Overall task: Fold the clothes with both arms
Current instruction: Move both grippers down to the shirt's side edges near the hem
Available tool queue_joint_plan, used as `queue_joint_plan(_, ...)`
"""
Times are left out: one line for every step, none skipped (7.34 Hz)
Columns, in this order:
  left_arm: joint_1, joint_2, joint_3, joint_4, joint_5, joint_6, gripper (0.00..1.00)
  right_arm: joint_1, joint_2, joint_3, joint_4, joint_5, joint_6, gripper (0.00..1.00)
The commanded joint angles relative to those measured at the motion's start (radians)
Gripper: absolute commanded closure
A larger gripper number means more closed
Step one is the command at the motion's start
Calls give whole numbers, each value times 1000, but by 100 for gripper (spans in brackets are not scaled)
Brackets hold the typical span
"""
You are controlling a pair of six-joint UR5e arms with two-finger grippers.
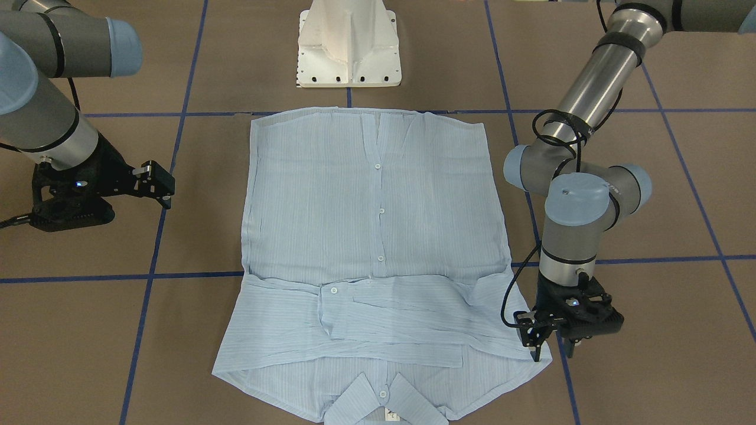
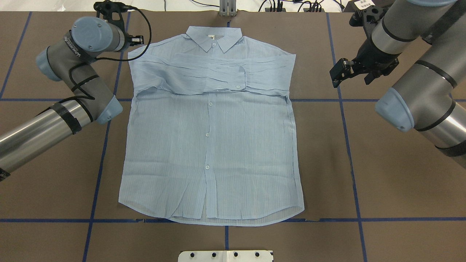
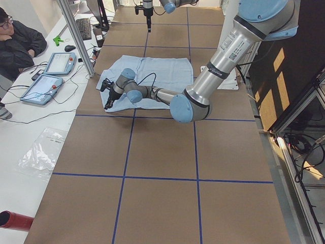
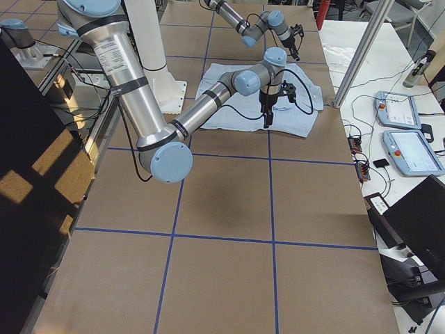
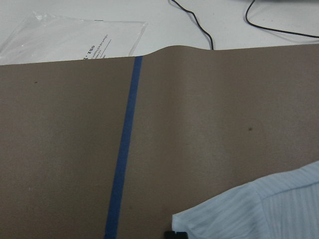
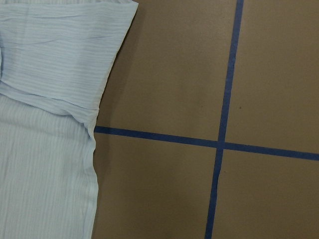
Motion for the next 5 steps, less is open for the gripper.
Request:
queue_joint_plan(-19,23,-109,14,-150,1,1,0,-9,15,0,0,3,0)
queue_joint_plan(-19,120,-227,14,-201,1,1,-2,-23,48,0,-1,25,0)
queue_joint_plan(-19,259,-377,14,-297,1,1,-32,-40,90,15,-7,124,0)
queue_joint_plan(-22,364,-506,19,-361,0,1,-69,-61,116,61,-13,198,0)
queue_joint_plan(-22,439,-626,98,-409,-2,1,-140,-113,162,136,-83,295,0)
